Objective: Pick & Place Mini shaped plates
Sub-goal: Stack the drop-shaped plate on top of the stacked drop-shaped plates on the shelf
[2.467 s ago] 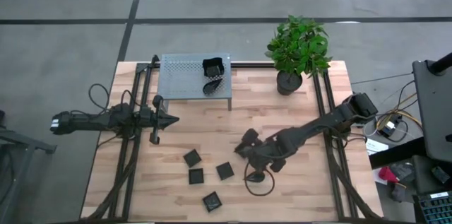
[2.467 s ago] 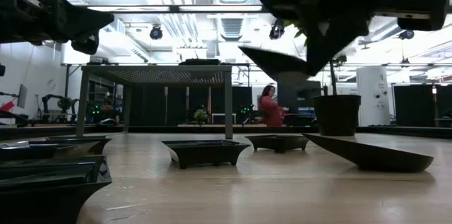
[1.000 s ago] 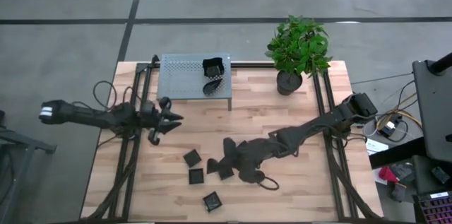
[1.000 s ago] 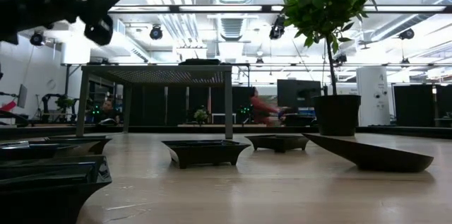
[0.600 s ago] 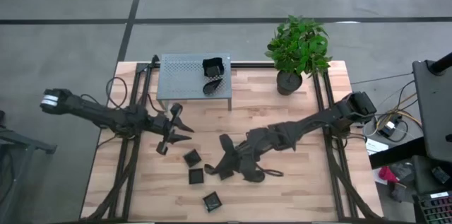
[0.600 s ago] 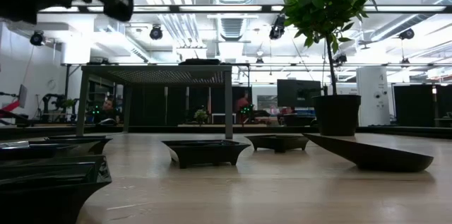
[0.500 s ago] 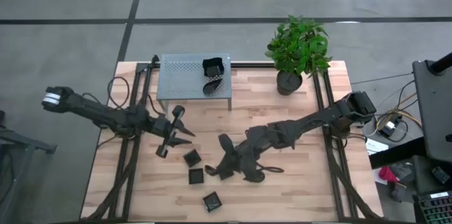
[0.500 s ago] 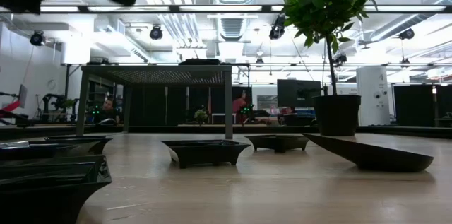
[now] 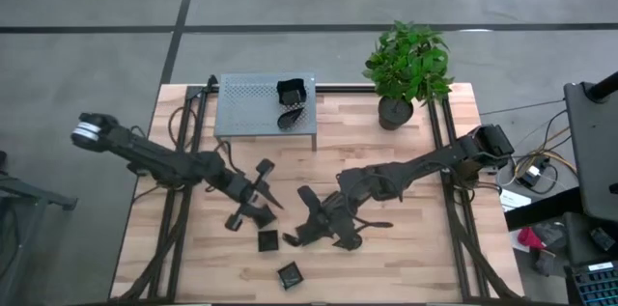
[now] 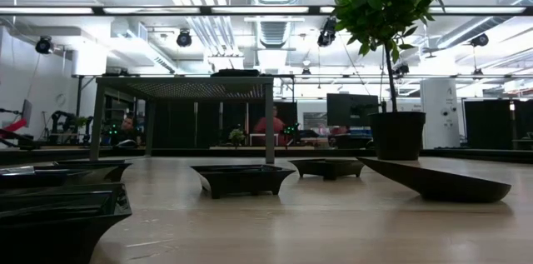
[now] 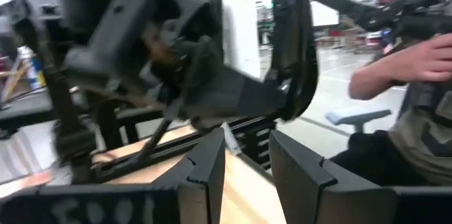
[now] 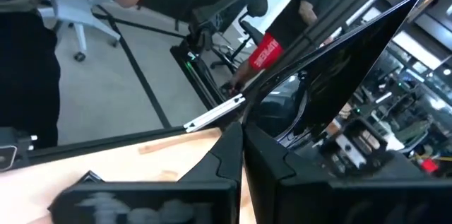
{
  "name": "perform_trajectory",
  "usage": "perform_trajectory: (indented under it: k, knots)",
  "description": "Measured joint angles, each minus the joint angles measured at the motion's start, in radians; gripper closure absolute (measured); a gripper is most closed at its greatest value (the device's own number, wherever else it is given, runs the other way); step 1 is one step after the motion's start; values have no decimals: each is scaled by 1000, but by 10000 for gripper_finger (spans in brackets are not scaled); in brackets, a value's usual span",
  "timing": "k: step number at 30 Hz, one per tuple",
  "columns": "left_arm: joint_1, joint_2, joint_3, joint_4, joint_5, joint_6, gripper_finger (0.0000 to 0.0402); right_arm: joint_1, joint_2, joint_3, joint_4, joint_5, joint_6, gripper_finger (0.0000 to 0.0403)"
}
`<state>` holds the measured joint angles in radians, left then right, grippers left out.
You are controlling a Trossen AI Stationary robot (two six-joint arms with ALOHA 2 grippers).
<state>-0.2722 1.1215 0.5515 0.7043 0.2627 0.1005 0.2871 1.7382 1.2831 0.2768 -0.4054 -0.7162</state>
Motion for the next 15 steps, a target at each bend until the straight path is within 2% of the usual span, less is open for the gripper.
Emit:
perform_trajectory:
  k: [7, 15]
  knots:
    - [-10, 84, 65, 23, 85, -27, 293, 0, 0, 0, -2, 0, 11, 395]
    - [-16, 107, 87, 28, 181, -29, 293, 0, 0, 0, -10, 0, 11, 395]
